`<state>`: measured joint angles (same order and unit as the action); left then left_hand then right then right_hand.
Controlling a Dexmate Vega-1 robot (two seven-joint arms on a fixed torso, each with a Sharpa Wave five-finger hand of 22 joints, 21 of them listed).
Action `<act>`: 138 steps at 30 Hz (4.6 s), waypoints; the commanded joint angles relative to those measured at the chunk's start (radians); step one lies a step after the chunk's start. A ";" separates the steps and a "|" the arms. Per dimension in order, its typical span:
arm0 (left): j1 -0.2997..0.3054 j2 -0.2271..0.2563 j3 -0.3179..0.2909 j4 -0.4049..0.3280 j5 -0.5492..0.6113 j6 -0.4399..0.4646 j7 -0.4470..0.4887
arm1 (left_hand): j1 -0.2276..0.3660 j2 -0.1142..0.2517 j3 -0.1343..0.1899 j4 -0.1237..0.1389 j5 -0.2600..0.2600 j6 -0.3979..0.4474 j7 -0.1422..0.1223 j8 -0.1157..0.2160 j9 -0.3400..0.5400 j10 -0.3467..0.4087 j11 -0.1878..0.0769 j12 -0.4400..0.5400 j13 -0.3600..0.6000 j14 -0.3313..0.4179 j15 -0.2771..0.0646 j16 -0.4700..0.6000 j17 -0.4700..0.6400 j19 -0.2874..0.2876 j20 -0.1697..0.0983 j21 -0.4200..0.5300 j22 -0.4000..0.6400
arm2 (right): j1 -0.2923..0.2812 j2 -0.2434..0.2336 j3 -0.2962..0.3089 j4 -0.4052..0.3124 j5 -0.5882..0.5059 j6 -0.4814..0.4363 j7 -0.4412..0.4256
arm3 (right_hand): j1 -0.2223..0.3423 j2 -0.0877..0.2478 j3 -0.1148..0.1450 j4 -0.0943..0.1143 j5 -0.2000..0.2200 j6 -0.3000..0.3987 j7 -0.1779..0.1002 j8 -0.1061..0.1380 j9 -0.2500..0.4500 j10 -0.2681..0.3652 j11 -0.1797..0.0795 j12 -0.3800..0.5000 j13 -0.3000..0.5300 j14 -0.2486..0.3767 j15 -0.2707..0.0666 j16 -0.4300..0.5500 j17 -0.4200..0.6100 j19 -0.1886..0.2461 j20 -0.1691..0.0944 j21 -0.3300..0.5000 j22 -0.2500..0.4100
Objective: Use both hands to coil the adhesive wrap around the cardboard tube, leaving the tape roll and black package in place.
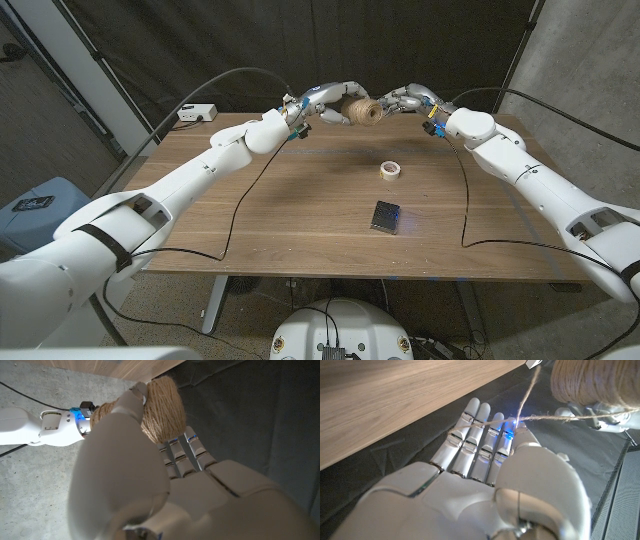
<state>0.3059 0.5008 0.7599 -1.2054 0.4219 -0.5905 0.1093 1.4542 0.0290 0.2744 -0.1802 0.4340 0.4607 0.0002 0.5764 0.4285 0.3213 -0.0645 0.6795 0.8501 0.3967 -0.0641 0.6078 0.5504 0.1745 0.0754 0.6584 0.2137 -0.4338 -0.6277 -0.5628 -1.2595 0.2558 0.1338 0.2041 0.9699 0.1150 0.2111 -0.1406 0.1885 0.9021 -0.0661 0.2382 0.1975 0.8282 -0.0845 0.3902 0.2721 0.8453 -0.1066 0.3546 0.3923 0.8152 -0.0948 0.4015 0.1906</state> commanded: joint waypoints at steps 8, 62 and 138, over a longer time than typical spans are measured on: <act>0.003 0.005 -0.010 -0.007 0.003 -0.002 0.014 | 0.000 0.070 0.031 0.020 0.004 0.015 0.006 0.006 0.004 0.010 0.004 0.001 0.001 0.010 0.002 0.003 0.080 -0.005 -0.003 0.007 0.001 | -0.026 -0.004 -0.010 -0.026 0.007 -0.031 0.000 | 0.003 0.005 0.000 -0.005 0.003 0.007 0.002 -0.001 0.006 0.003 0.003 -0.001 0.004 0.007 -0.105 -0.002 0.005 -0.006 -0.051 0.005 -0.001; 0.000 -0.011 -0.003 0.001 0.019 0.032 0.075 | 0.006 0.066 0.037 0.015 0.004 0.012 0.010 0.003 0.003 0.009 0.005 -0.004 0.004 0.009 0.001 0.000 0.082 -0.013 -0.002 0.019 -0.001 | -0.131 -0.036 0.002 -0.157 0.072 -0.112 -0.013 | 0.014 0.007 0.002 -0.008 0.002 0.010 0.002 -0.008 0.008 0.005 0.003 -0.014 0.008 0.007 -0.105 -0.006 0.011 -0.009 -0.050 0.011 -0.001; -0.034 -0.025 0.017 0.068 0.003 0.025 0.098 | 0.010 0.073 0.050 0.019 0.015 0.009 0.013 -0.004 0.006 0.013 0.005 -0.011 0.003 0.013 0.005 -0.007 0.081 -0.024 0.000 0.039 -0.003 | -0.208 -0.085 -0.007 -0.286 0.113 -0.157 0.032 | 0.015 0.003 -0.002 -0.004 0.000 0.005 0.003 -0.019 0.009 0.003 0.005 -0.033 0.015 0.003 -0.103 -0.017 0.016 -0.016 -0.048 0.017 -0.002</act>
<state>0.2640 0.4633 0.7835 -1.1252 0.4277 -0.5716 0.2045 1.4542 0.0290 0.2843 -0.1901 0.4444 0.4553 0.0057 0.5671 0.4290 0.3264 -0.0589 0.6641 0.8501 0.3990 -0.0585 0.5960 0.5503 0.1515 0.0768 0.6925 0.2092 -0.6343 -0.7128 -0.5651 -1.5266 0.3681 -0.0156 0.2401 0.9778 0.1229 0.2126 -0.1475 0.1885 0.9056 -0.0625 0.2217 0.2021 0.8335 -0.0791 0.3583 0.2863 0.8453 -0.1065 0.3400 0.4060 0.8029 -0.0967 0.4152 0.1863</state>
